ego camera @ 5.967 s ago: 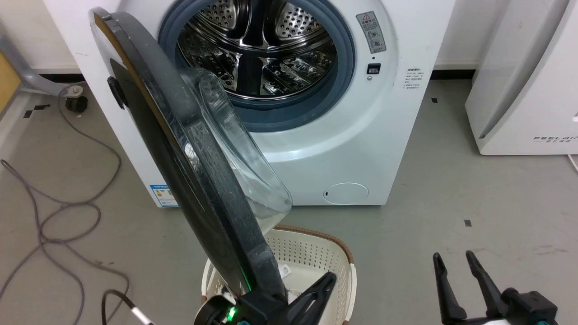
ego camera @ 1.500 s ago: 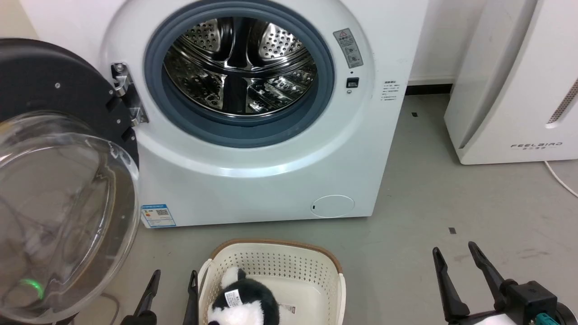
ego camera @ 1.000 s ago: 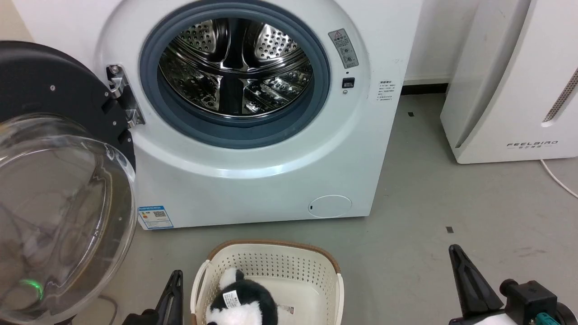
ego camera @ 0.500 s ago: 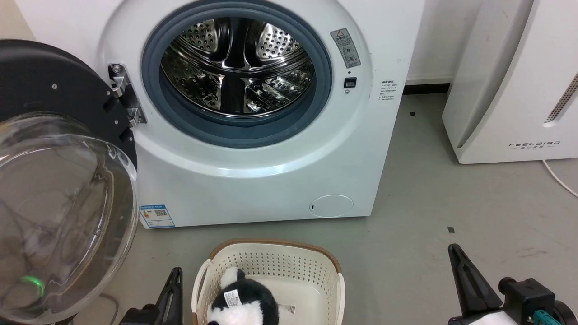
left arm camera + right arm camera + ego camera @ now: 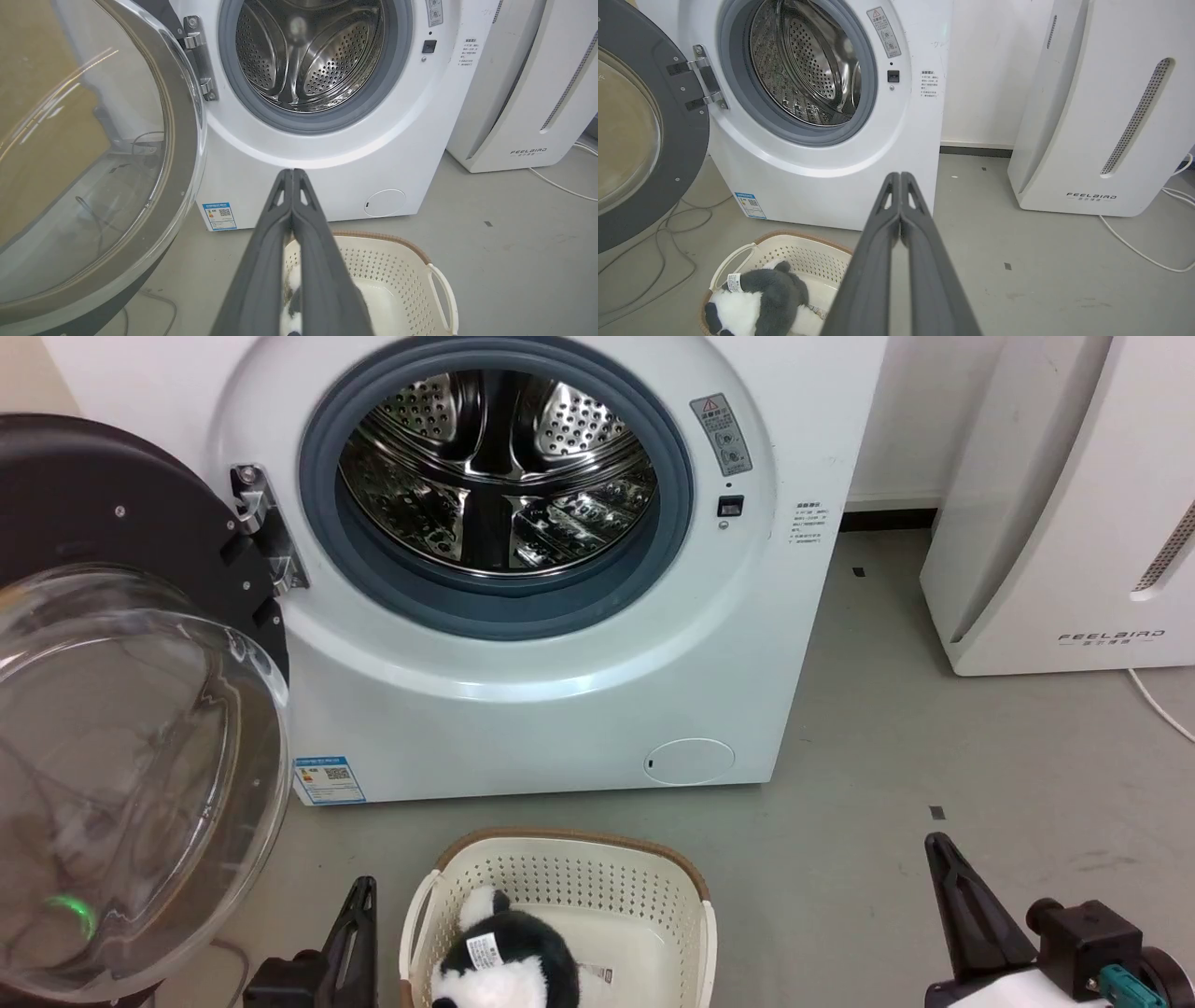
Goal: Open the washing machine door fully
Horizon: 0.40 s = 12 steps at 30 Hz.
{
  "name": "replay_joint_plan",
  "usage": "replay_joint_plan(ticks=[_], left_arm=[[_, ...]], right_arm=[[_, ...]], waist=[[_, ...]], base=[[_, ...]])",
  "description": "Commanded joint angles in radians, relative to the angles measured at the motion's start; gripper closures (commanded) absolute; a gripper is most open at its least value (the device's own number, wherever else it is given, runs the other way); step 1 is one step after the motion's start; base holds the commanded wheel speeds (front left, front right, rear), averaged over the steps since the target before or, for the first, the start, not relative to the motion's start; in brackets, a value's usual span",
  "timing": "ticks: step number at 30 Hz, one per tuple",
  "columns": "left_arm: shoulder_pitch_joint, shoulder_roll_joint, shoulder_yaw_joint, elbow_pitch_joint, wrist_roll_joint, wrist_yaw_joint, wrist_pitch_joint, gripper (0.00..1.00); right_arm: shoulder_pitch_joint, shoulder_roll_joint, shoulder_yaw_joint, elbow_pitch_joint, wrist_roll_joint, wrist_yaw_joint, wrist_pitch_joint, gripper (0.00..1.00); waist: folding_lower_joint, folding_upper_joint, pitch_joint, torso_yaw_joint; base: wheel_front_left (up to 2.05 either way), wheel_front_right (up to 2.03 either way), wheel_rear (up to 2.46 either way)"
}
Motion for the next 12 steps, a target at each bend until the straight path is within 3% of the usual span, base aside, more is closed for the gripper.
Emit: replay_joint_plan(ticks=[1,12], left_arm=[[-0.022,-0.001,0.003,-0.006,0.006,-0.004,0.006,1.00],[-0.036,-0.005,0.010,-0.012,0.013,-0.009,0.028,1.00]], right_arm=[[-0.016,0.001,-0.002,0.004,-0.008,0.000,0.005,1.00],[-0.029,0.001,-0.004,0.012,-0.016,0.000,0.012,1.00]], waist=[[0.0000,-0.0001,0.000,0.001],[0.0000,-0.0001,0.001,0.006]], base=[[0.00,0.00,0.00],[0.00,0.00,0.00]])
